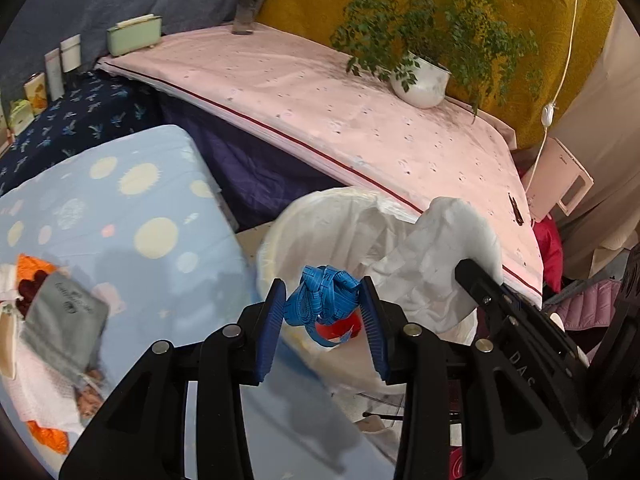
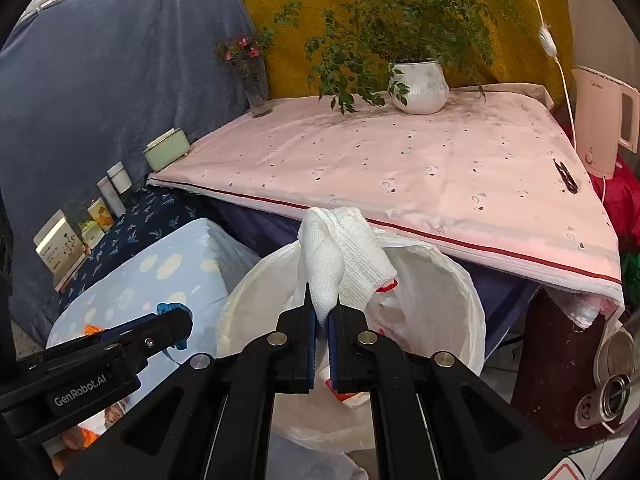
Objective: Collect trash
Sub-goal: 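Open both tools to drop the glove and blue ribbon into the bin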
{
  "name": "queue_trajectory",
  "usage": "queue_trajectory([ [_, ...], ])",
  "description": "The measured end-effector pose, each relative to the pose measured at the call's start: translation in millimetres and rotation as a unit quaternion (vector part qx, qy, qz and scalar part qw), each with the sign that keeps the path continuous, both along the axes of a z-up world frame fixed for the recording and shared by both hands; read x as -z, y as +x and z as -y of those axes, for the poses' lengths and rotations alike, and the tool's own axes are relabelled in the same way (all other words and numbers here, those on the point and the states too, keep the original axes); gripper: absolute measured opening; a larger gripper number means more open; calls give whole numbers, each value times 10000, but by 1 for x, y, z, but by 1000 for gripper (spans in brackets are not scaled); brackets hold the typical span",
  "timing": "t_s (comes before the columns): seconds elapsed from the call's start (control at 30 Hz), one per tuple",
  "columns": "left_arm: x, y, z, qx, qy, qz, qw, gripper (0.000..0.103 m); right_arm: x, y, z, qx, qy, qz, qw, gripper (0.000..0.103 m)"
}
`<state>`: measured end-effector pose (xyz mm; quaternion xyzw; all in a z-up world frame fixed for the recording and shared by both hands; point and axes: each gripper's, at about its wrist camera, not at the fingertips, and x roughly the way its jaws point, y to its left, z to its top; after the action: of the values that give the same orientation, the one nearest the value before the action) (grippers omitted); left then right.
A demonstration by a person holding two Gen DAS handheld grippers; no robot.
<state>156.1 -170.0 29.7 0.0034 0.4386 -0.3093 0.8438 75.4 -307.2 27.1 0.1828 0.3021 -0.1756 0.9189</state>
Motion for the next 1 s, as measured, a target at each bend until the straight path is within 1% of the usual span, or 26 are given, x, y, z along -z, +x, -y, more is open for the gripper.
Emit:
queue_trajectory([
  [0.17,9,1,23,143,100,-49,9998,36,9,-1,12,88,33,-65,9999,5],
  [0.33,16,4,31,168,151,-96,9997,38,14,0,14,111,60,-116,9999,7],
  [0.37,17,4,32,168,161,-97,9997,39,15,1,14,116,42,-132,9998,9],
  [0.4,18,4,32,114,230,-84,9996,45,15,0,13,144,-5,-132,9998,11],
  [0.47,19,4,32,43,304,-12,9995,51,13,0,12,183,-66,-139,9997,26],
  [0.5,19,4,31,-16,337,34,9994,51,12,-1,12,237,-97,-134,9996,28],
  [0.57,20,5,27,-85,392,23,9992,51,10,-4,13,276,-109,-90,9995,40],
  [0.63,20,7,22,-145,382,-41,9992,52,7,-7,11,305,-115,-46,9995,46],
  [0.77,17,5,11,-265,395,9,9989,55,2,-10,3,260,-196,-25,9995,48],
  [0.9,11,-1,-1,-344,419,117,9985,56,-4,-12,-10,184,-246,-10,9995,49],
  [1.0,6,-4,-14,-455,411,158,9980,56,-8,-15,-21,127,-287,20,9995,52],
])
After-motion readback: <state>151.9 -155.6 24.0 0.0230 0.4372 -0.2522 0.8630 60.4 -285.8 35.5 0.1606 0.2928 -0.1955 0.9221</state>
